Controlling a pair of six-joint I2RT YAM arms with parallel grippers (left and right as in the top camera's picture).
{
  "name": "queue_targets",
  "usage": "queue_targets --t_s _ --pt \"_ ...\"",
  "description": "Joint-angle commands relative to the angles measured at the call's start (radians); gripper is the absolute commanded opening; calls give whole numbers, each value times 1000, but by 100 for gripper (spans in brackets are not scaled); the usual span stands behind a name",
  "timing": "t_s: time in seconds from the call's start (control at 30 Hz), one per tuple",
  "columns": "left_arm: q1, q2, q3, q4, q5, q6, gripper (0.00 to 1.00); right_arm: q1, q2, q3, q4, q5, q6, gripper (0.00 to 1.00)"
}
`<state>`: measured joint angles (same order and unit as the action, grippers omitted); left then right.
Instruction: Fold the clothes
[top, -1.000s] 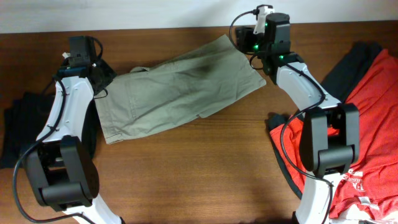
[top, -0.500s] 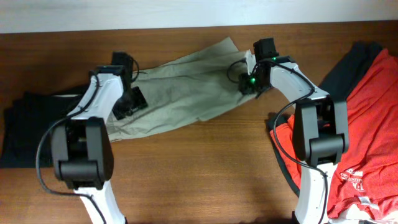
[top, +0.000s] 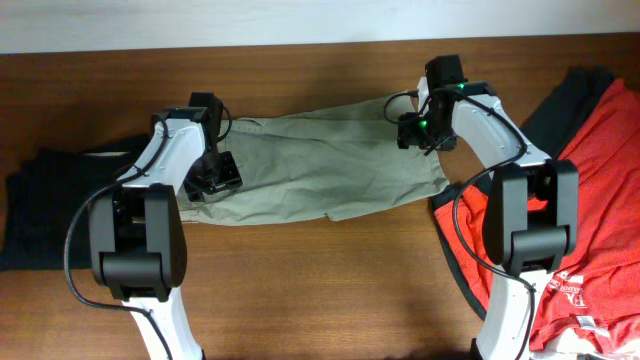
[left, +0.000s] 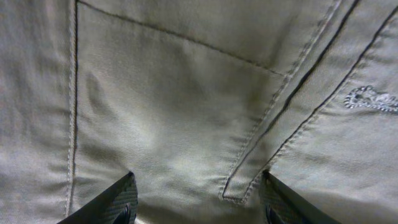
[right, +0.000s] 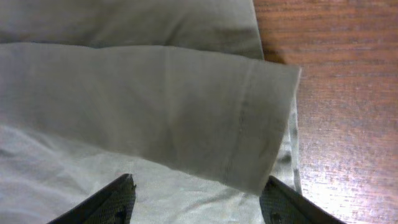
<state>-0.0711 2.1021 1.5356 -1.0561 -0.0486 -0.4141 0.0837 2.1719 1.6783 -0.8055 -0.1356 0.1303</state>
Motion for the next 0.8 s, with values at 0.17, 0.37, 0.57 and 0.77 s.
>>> queue_targets --t_s 0.17,0.37,0.57,0.77 --pt "-3 9 3 5 7 13 63 -6 39 100 251 -78 6 4" --pt "7 7 19 -2 7 27 63 -13 39 142 242 -67 -3 71" --pt "43 -33 150 -109 19 72 67 -24 29 118 -119 -37 -18 61" --pt "40 -32 150 -112 19 72 69 -24 118 47 69 -63 -21 37"
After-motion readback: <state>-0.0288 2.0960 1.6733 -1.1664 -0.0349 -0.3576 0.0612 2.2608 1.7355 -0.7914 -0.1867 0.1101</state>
